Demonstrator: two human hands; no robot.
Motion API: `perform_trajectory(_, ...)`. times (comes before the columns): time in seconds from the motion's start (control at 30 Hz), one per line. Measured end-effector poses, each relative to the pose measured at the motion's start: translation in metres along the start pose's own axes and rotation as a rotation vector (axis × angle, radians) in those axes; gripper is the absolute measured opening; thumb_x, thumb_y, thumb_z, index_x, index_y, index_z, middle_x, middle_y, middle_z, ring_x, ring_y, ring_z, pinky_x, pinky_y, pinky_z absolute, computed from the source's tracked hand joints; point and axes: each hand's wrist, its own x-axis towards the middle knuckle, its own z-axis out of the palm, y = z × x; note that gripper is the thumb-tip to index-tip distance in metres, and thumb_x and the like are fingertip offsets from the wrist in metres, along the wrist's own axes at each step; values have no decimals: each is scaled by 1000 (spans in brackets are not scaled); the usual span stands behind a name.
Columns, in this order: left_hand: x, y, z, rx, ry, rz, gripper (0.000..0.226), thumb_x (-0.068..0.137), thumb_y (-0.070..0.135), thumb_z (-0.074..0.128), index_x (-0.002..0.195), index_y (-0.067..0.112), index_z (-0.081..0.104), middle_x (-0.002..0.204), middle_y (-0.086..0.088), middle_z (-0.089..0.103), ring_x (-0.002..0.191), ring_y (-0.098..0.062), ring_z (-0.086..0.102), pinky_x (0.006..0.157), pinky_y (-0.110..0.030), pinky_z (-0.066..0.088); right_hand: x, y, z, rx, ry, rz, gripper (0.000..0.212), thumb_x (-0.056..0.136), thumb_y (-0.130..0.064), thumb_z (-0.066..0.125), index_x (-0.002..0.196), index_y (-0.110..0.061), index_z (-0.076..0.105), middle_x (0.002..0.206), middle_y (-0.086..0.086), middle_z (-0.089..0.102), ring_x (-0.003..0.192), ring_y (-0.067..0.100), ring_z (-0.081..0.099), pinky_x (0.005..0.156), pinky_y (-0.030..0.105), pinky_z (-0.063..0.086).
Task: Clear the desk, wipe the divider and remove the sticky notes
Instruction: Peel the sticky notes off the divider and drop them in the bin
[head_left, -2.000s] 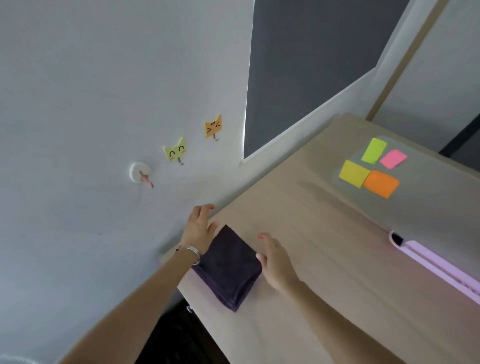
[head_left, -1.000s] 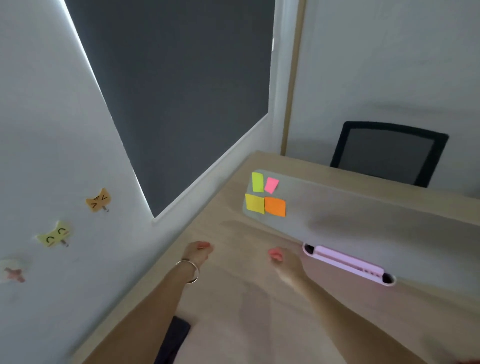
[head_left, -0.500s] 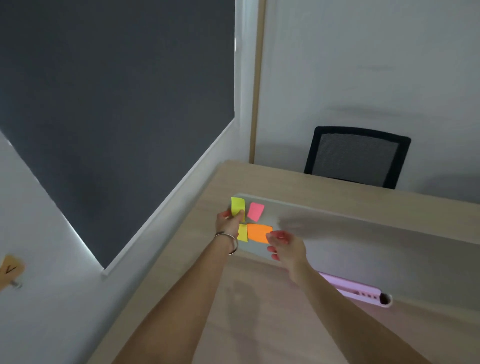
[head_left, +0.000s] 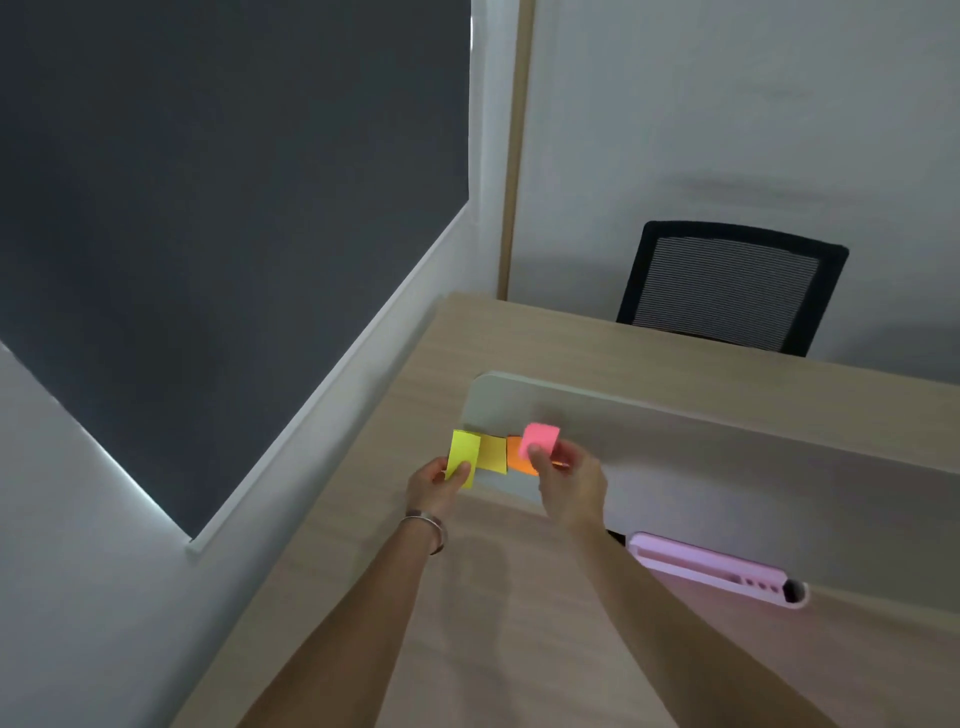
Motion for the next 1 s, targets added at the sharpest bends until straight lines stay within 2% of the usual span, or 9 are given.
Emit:
perform_trajectory(0.1, 9, -8, 9, -7, -2, 41, 41, 67, 31, 75, 91, -1, 69, 80, -4, 56, 71, -15, 45, 58, -20, 35, -8, 37, -11, -139, 52, -44, 24, 76, -35, 70, 81, -13, 75, 84, 7, 69, 88, 21, 60, 68, 23, 30)
perform_trajectory(0.2, 11, -9, 14, -32, -14, 61, 28, 73, 15, 77, 86, -8, 66, 75, -6, 51, 65, -11, 44, 53, -10, 36, -2, 54, -10, -137, 60, -85, 45, 61, -54, 58, 73, -14, 75, 81, 2, 68, 87, 19, 55, 70, 23, 31)
perform_trajectory(0.3, 12, -12, 19, -98, -68, 39, 16, 76, 10, 74, 85, 0, 66, 71, -4, 51, 56, -3, 45, 58, -13, 39, -2, 59, 0, -131, 40, -128, 42, 62, -57, 56, 75, -23, 76, 81, -13, 62, 87, 15, 56, 72, 25, 37)
perform_trajectory(0.4, 14, -15, 20, -241, -90, -8, 8, 77, 8, 72, 83, 7, 67, 84, -9, 57, 78, -17, 51, 76, -29, 45, -2, 62, 9, -92, 41, -147, 39, 64, -55, 59, 77, -22, 76, 94, 0, 67, 92, 15, 58, 78, 25, 40)
perform_trajectory(0.53, 18, -11, 18, -374, -57, -51, 6, 81, 10, 69, 79, 15, 66, 89, -8, 57, 90, -18, 52, 77, -27, 46, 1, 61, 12, -50, 66, -106, 18, 71, -34, 77, 80, -19, 77, 97, 6, 65, 92, 18, 60, 81, 26, 43)
perform_trajectory(0.6, 18, -12, 19, -402, -84, -106, 6, 82, 13, 67, 88, 14, 67, 98, -5, 59, 95, -17, 53, 78, -28, 44, 2, 63, 12, -38, 75, -121, 10, 72, -25, 80, 79, -18, 77, 95, 6, 64, 87, 18, 63, 78, 25, 45)
perform_trajectory(0.67, 18, -17, 20, -435, -129, -160, 23, 84, 16, 66, 107, 13, 67, 105, -3, 60, 101, -17, 55, 80, -27, 43, 2, 61, 11, -16, 77, -136, 9, 72, -24, 80, 78, -18, 77, 91, 5, 64, 80, 13, 64, 74, 20, 46)
perform_trajectory(0.8, 14, -14, 24, -568, -128, -216, 16, 87, 12, 61, 102, 17, 65, 91, -1, 63, 89, -14, 56, 85, -30, 42, 2, 57, 4, 27, 63, -144, 10, 74, -19, 79, 67, -13, 75, 72, -5, 60, 61, 1, 58, 56, 7, 39)
perform_trajectory(1.0, 15, -9, 31, -679, -120, -189, 12, 88, 9, 60, 86, 17, 68, 80, 0, 64, 71, -11, 56, 58, -20, 43, 2, 60, -14, 136, 94, -83, 18, 72, -16, 80, 59, -19, 68, 63, 0, 58, 55, 9, 51, 56, 21, 40)
